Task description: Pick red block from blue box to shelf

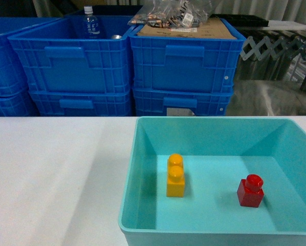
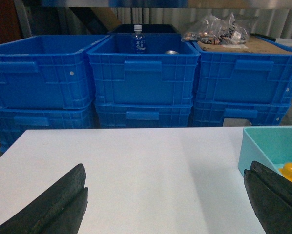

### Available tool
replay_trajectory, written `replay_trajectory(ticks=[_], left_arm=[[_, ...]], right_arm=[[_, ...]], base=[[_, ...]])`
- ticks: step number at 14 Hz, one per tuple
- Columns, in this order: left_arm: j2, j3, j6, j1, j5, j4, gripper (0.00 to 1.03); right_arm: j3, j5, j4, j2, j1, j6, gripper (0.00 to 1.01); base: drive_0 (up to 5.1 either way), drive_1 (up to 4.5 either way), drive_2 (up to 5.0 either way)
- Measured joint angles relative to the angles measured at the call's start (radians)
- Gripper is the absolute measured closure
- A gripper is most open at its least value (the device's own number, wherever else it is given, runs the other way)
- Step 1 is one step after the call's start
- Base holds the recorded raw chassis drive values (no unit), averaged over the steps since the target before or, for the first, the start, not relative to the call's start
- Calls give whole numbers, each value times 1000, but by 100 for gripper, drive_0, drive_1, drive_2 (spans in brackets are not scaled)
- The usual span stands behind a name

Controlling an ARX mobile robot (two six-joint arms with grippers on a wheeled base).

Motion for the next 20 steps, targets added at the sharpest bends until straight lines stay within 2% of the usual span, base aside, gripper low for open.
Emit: replay_trajectory(ticks=[20], left_arm=[[0, 0, 0, 0, 0, 0, 5]], right_arm=[[0, 0, 0, 0, 0, 0, 3]], base=[[0, 0, 0]])
